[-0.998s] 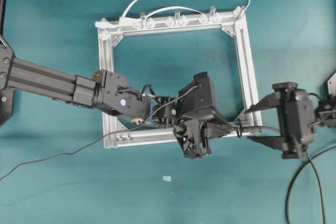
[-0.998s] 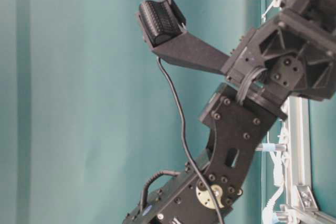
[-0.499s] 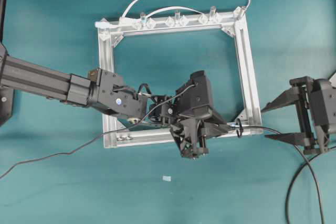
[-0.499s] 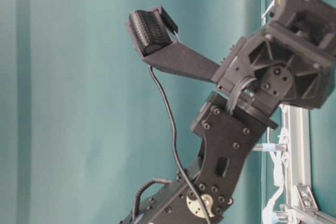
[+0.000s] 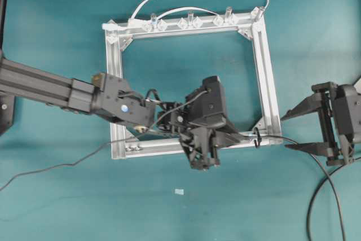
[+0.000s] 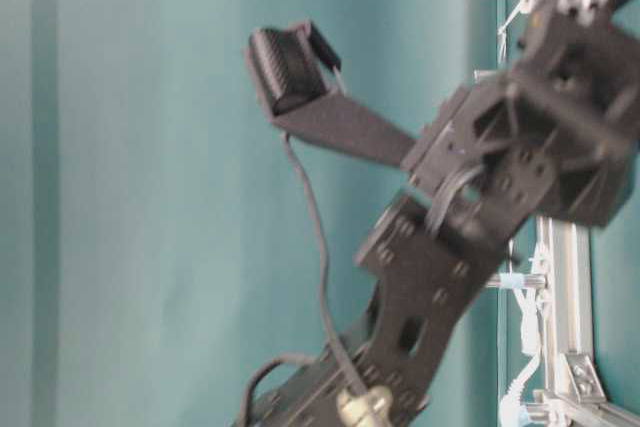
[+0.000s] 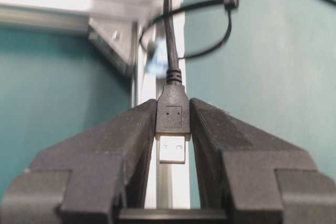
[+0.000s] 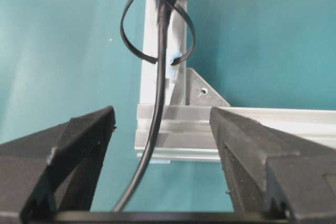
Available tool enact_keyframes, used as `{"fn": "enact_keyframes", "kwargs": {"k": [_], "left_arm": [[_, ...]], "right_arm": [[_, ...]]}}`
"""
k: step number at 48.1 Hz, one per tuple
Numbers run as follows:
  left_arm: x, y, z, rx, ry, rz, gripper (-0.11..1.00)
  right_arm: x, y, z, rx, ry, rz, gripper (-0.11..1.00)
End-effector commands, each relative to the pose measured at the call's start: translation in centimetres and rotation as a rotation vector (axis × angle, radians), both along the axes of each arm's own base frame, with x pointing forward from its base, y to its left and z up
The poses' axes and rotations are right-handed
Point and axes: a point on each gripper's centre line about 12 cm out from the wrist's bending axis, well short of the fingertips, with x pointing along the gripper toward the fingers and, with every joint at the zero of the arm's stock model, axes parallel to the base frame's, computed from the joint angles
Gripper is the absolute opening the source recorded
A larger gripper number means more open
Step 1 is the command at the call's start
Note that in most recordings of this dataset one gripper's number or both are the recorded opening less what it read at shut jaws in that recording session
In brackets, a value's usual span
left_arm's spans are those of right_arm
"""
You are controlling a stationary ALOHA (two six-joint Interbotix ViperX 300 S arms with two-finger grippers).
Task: Insert the wire through the string loop located on the right side.
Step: 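Pull the cable through the loop with the left gripper toward the left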
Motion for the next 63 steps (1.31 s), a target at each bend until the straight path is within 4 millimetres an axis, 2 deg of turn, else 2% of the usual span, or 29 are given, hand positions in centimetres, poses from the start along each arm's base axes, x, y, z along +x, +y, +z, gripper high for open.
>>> {"fn": "enact_keyframes", "kwargs": {"k": [1,16,28,44,53,63], "left_arm": [[-1.1,0.2,3.3,0.005,-0.025,-0.006,0.22],[-8.8,0.7,4.8,0.004,0.081,-0.011,0.22],[-13.9,1.1,5.3,0.002,0.145,-0.015,0.22],[-18.6,0.5,3.9,0.007,0.253,-0.047,0.22],[-21.3,0.0,3.1,-0.048,0.316,-0.023,0.22],[-23.1,-0.5,2.5,-0.087,0.343,-0.010,0.22]], "right_arm": [[0.3,0.1,0.4,-0.001,-0.017,0.000,0.84],[0.4,0.1,0.4,-0.006,-0.025,-0.005,0.84],[0.6,0.1,0.4,-0.009,-0.021,-0.006,0.83],[0.7,0.1,0.3,-0.012,-0.016,-0.008,0.83],[0.7,0.1,0.2,-0.013,-0.013,-0.006,0.83],[0.7,0.2,0.0,-0.017,-0.006,-0.007,0.83]]}}
